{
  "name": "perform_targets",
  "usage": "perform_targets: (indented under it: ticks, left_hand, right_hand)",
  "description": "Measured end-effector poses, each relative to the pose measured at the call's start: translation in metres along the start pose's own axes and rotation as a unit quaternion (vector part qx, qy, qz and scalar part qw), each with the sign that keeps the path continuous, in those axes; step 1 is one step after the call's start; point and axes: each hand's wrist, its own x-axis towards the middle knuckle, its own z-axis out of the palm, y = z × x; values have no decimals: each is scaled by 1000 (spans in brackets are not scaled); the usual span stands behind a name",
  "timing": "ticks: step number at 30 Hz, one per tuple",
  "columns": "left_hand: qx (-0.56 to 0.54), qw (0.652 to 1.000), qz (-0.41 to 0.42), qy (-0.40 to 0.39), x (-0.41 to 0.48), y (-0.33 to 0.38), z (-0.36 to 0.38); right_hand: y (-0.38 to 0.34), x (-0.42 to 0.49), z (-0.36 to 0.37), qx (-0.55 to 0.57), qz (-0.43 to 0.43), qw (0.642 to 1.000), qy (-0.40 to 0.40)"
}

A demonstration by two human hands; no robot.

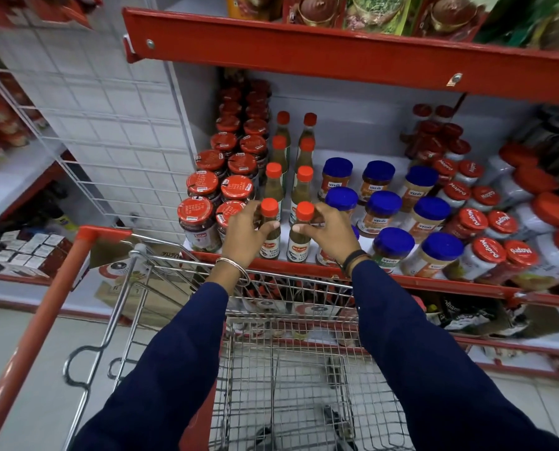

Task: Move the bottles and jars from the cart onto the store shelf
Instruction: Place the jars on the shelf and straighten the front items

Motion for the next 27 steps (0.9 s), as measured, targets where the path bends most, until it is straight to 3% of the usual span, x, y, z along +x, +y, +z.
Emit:
perform_targets:
  ticks: [11,21,24,27]
  left_hand:
    - [52,998,25,-31,8,-3,-4]
    - [-7,1000,4,-28,-1,-5,1]
    - [-26,999,2,46,-23,-1,9]
    - [-10,984,80,156,-55,14,25]
  right_hand:
    - [1,2,2,-66,-16,998,16]
    - [4,-1,3,-23,8,999,21]
    - [5,-14,1,3,12,1000,23]
    - [11,-48,-8,63,6,994,91]
